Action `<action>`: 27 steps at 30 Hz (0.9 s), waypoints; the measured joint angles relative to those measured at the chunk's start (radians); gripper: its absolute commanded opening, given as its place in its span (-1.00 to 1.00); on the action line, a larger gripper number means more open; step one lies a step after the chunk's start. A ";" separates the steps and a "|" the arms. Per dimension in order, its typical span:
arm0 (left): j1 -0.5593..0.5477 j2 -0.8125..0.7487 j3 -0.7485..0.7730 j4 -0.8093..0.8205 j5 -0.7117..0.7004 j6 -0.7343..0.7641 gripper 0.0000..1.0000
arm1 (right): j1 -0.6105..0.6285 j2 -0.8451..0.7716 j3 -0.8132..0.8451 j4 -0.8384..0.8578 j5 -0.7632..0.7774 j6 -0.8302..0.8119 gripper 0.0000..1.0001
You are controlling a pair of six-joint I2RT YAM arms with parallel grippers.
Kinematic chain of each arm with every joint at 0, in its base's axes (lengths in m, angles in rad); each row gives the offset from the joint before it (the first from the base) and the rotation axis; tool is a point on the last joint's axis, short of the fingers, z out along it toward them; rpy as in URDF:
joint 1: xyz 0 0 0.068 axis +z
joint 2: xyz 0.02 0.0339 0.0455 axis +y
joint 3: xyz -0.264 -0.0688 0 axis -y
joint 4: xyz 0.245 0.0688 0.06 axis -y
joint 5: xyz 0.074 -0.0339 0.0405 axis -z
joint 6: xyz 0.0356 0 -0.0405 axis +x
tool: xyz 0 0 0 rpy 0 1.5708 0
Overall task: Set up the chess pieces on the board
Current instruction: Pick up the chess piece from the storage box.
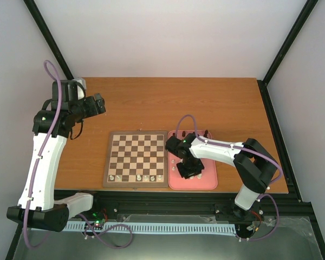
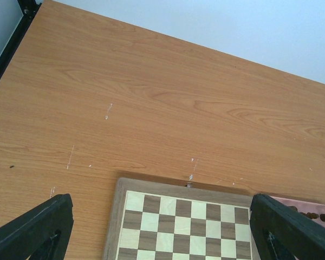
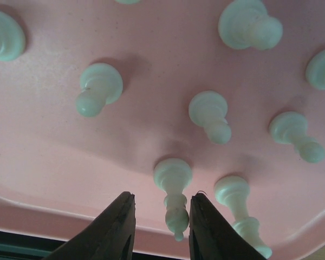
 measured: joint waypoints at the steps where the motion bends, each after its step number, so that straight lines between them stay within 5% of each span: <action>1: 0.000 0.000 -0.001 0.000 0.000 0.000 0.99 | 0.000 0.000 0.000 0.002 0.000 0.000 -0.48; 13: 0.000 0.000 -0.005 0.000 0.001 0.000 0.99 | 0.000 0.014 -0.004 0.005 0.005 0.002 -0.92; 23: 0.000 0.000 -0.005 0.000 0.006 0.000 0.99 | 0.010 0.010 0.034 -0.057 0.015 0.005 -0.94; 27: 0.000 0.000 -0.005 0.000 0.007 0.000 1.00 | 0.074 0.016 0.219 -0.156 0.020 0.005 -0.94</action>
